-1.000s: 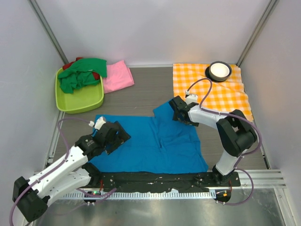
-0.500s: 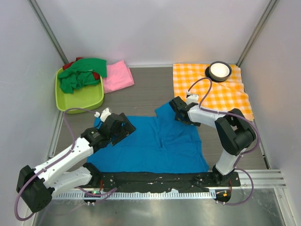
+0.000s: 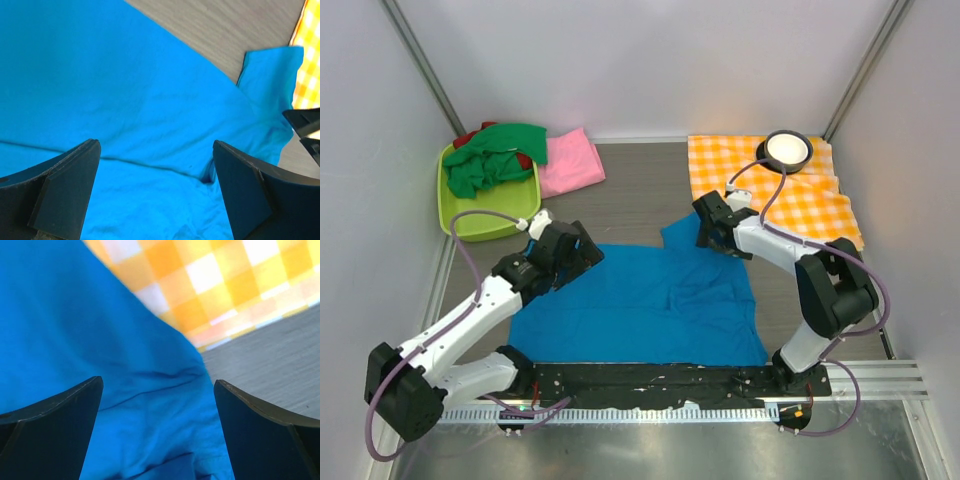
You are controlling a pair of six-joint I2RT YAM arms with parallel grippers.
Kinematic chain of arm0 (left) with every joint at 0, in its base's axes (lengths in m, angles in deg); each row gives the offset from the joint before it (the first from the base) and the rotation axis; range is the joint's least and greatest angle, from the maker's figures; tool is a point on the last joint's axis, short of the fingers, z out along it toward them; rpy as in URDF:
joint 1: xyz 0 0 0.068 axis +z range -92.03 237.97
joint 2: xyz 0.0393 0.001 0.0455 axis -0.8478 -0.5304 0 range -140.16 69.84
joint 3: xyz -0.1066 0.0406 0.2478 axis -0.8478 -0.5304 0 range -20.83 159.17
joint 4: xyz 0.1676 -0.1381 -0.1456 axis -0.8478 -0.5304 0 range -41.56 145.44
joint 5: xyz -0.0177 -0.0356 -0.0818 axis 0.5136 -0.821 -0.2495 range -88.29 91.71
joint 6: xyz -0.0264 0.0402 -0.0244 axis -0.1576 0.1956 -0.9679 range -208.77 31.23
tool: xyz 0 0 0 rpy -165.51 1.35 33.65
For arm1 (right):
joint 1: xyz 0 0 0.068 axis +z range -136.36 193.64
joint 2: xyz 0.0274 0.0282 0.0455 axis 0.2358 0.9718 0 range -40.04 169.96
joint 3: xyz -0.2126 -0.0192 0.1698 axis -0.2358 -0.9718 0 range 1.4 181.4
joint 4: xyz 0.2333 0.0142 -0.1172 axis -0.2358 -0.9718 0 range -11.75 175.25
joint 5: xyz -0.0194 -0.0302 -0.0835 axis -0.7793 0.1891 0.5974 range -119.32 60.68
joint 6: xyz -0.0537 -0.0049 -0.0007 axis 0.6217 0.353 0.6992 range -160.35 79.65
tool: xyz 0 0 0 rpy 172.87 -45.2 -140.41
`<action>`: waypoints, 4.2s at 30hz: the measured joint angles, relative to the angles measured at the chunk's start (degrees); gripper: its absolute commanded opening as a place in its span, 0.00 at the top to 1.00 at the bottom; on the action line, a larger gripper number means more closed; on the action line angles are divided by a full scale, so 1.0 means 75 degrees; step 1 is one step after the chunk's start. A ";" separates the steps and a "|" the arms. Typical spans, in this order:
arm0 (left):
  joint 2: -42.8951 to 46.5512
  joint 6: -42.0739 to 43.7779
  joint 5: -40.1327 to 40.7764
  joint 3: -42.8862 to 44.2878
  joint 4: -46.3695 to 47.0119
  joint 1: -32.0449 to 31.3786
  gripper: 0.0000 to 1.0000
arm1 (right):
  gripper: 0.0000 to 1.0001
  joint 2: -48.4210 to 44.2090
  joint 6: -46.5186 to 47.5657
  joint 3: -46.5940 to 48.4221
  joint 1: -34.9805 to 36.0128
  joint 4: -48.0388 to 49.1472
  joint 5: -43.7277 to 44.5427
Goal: Fold and stack the t-shirts
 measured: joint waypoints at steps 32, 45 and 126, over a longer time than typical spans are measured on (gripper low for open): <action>-0.2783 0.0746 -0.0562 0.1137 0.0356 0.2430 0.00 | 0.37 0.1198 0.1131 0.2130 -0.1154 0.1979 -0.1402; -0.3040 0.0863 -0.0612 0.1139 0.0411 0.2702 0.00 | 0.42 0.2320 0.1064 0.2250 -0.1154 0.2107 -0.2034; -0.5540 0.1614 0.1472 0.1874 0.1186 0.3955 0.50 | 0.99 0.2757 0.1029 0.2471 -0.1172 0.2862 -0.2623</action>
